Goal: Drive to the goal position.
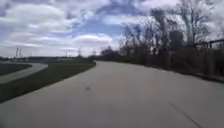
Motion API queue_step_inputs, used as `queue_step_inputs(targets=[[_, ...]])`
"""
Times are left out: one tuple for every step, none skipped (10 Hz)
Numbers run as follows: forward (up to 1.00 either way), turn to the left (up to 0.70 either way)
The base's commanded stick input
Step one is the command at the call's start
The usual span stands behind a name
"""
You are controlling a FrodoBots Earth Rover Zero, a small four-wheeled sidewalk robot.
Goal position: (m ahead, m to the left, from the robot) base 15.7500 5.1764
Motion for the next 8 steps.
queue_step_inputs(targets=[[0.95,0.0],[0.95,0.0],[0.95,0.0],[0.95,0.0],[0.95,0.0],[0.95,0.0],[0.95,0.0],[0.95,0.0]])
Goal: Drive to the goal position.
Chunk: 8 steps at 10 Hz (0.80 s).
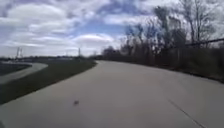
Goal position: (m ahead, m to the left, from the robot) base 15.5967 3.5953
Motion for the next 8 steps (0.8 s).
queue_step_inputs(targets=[[0.95,0.0],[0.95,0.0],[0.95,0.0],[0.95,0.0],[0.95,0.0],[0.95,0.0],[0.95,0.0],[0.95,0.0]])
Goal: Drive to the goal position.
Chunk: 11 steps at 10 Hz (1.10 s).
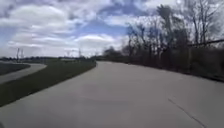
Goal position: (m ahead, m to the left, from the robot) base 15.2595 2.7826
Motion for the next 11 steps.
queue_step_inputs(targets=[[0.95,0.0],[0.95,0.0],[0.95,0.0],[0.95,0.0],[0.95,0.0],[0.95,0.0],[0.95,0.0],[0.95,0.0],[0.95,0.0],[0.95,0.0],[0.95,0.0]])
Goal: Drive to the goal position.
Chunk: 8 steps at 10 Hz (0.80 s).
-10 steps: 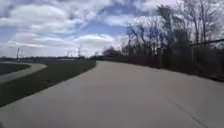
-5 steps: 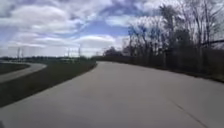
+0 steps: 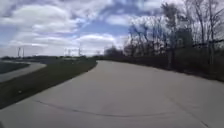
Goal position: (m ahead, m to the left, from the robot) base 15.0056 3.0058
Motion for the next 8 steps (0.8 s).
queue_step_inputs(targets=[[0.95,0.0],[0.95,0.0],[0.95,0.0],[0.95,0.0],[0.95,0.0],[0.95,0.0],[0.95,0.0],[0.95,0.0]])
